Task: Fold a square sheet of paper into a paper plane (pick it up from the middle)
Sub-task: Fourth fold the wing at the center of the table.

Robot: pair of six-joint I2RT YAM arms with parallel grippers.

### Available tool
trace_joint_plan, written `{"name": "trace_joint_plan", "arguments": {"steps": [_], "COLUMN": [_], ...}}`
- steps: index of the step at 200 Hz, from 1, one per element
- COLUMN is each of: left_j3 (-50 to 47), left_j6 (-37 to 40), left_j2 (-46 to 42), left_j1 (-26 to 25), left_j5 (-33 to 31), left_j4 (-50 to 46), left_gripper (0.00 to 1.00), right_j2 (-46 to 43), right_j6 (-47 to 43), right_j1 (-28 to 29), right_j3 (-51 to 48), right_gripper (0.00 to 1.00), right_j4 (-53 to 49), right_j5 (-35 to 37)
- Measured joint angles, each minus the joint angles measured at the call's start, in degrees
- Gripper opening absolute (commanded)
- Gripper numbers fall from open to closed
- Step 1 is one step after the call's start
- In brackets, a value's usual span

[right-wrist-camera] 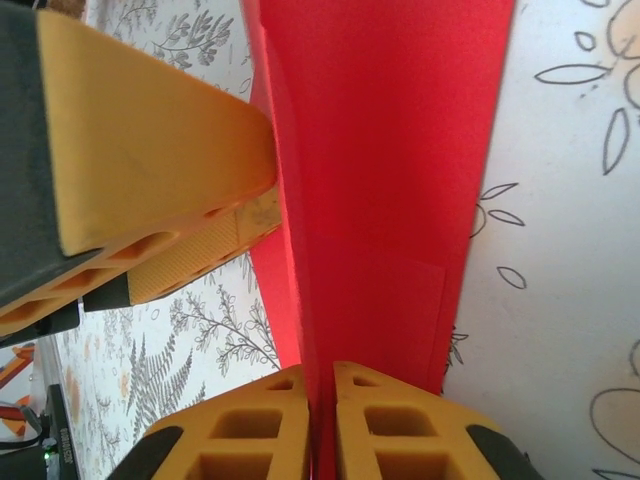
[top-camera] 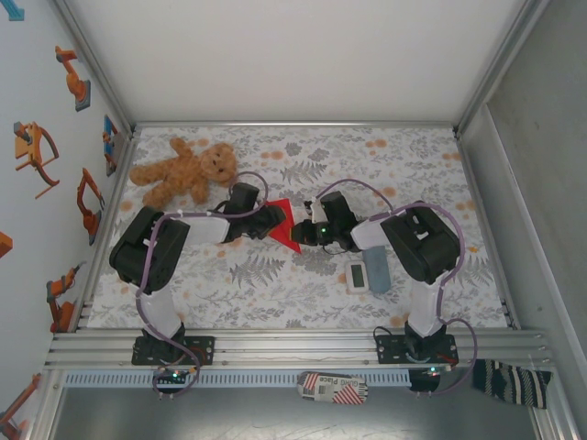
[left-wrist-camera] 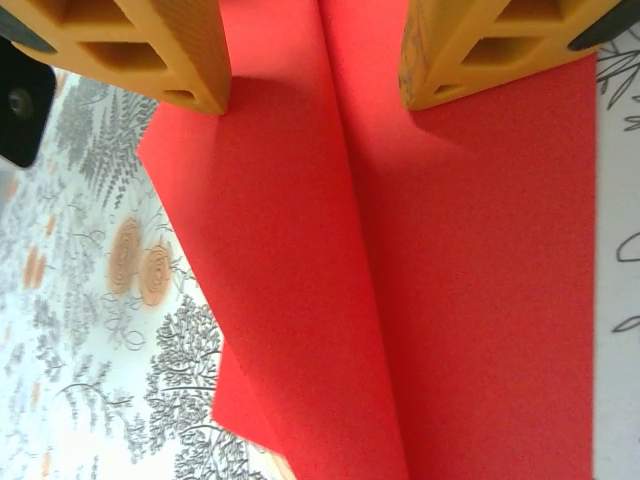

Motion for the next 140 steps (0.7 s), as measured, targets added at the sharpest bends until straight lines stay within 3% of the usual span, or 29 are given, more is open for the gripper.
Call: {"name": "trace_joint_plan", "arguments": {"steps": [88, 140], "left_j3": [9.88, 12.52], "left_j6": [0.74, 0.74], "left_j2": [3.43, 4.61], "left_j1": [-1.01, -1.01], "left_j5": [-3.48, -3.45], "left_j4": [-15.45, -19.19], "left_gripper": [0.52, 0.54], "right_j2": [-1.2, -1.2], "right_j6": [-1.07, -1.51], "right_j1": [-0.96, -0.98], "right_j3": [-1.75, -1.75], "right_gripper": [0.19, 0.18], "right_j4": [0.81, 0.57], "right_j5": [-1.27, -1.66]}}
